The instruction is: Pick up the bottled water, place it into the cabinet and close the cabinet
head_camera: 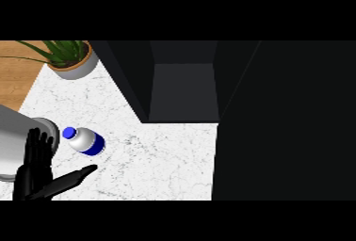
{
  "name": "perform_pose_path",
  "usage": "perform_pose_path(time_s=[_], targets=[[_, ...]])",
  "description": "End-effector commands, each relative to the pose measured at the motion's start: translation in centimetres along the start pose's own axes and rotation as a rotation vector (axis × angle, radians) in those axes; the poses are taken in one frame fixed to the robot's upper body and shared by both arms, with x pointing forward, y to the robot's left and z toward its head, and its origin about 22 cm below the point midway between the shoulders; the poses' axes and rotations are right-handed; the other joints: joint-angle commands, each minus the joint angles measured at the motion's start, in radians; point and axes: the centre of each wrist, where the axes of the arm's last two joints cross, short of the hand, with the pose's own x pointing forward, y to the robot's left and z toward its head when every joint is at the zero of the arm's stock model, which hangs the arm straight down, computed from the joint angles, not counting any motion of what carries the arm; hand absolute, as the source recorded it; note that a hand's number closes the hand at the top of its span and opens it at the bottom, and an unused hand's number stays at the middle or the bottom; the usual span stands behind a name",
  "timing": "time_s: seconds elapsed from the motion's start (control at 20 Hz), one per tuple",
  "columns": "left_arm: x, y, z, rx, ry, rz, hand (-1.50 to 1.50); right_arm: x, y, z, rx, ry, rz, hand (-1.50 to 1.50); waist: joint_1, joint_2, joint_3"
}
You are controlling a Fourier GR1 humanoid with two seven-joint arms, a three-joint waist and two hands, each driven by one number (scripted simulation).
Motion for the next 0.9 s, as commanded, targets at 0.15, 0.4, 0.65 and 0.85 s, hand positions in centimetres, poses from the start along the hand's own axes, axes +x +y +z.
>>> perform_pose_path(time_s=[0.15, 0.4, 0.65, 0.85], targets=[[-2.5, 2.3, -2.8, 0.032, 0.068, 0.062, -1.50, 0.0, 0.3, 0.6, -0.003, -0.009, -0.020, -1.50, -0.002, 0.000, 0.000], [-4.8, 1.6, -3.8, 0.023, 0.094, 0.119, -1.50, -0.5, -0.5, 1.6, -0.001, 0.015, -0.024, -1.50, -0.005, 0.000, 0.000], [-8.7, 1.1, -2.1, 0.007, 0.100, 0.136, -1.50, -0.1, 0.5, 1.5, 0.003, 0.011, -0.013, -1.50, -0.006, 0.001, -0.001], [-8.3, 2.8, -3.5, -0.005, 0.074, 0.126, -1.50, -0.3, 0.0, 0.7, 0.016, 0.016, -0.006, -1.50, -0.001, 0.000, 0.000]])
